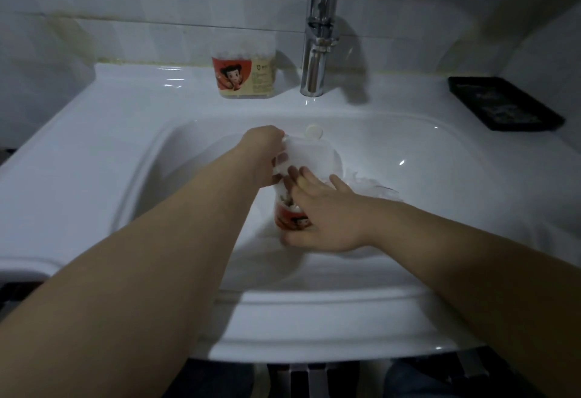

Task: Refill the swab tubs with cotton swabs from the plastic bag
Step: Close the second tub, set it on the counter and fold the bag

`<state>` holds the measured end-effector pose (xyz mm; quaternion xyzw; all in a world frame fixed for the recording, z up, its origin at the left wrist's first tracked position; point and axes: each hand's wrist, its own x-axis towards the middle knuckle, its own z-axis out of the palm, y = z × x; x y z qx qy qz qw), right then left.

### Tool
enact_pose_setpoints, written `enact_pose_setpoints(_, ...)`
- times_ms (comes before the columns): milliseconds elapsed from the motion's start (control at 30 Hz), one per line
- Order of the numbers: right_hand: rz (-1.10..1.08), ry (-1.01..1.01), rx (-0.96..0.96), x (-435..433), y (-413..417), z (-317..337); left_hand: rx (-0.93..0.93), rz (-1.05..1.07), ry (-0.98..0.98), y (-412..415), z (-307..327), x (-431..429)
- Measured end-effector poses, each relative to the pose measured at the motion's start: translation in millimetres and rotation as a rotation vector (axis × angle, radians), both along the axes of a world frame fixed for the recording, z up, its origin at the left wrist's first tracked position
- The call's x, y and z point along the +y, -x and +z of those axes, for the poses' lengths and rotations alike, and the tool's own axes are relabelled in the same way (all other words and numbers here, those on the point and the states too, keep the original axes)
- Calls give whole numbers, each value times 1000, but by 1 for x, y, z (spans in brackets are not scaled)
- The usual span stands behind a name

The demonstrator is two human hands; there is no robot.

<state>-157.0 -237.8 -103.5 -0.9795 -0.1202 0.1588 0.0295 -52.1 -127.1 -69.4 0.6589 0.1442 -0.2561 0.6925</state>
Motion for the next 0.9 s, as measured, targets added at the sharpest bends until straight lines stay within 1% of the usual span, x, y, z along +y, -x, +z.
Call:
enact_pose_setpoints(33,-21,-70,-44,-2,-3,1,3,8,-1,-1,0,0)
enact_pose_setpoints(133,-151,-358,-269,-16,-11,11,-35,16,-19,-1,2,-1)
enact_pose_setpoints(200,-260,-421,-385,-27,-10,19,-68,19,-36,0,3,-1)
enact_pose_setpoints(233,-309,-411,-385,-33,-9,22,-82,16,-49,0,3,-1)
enact_pose_setpoints(300,-402,-414,-291,-43,-6,23,-112,2,-76,-1,1,-2)
enact_pose_setpoints(367,-546,-576,-207,-50,-6,23,-136,-16,-89,-2,1,-3)
enact_pose_setpoints(433,-722,-762,-171,-55,-9,23,-155,-28,-95,0,1,-4)
enact_pose_setpoints(467,-791,-807,-143,-57,-10,24,-167,-41,-97,2,1,-4)
enact_pose_setpoints(533,-871,-782,-33,-58,-6,26,-197,-85,-109,6,1,-4)
enact_pose_setpoints(633,-902,-631,118,-60,0,26,-237,-153,-148,5,-1,-3)
enact_pose_setpoints(700,-907,-632,147,-61,1,27,-248,-253,-243,3,2,1)
enact_pose_setpoints(800,-915,-695,172,-64,-1,27,-241,-518,-443,5,10,11)
enact_pose_setpoints(900,-895,-674,203,-64,-3,26,-180,-641,-473,5,12,20)
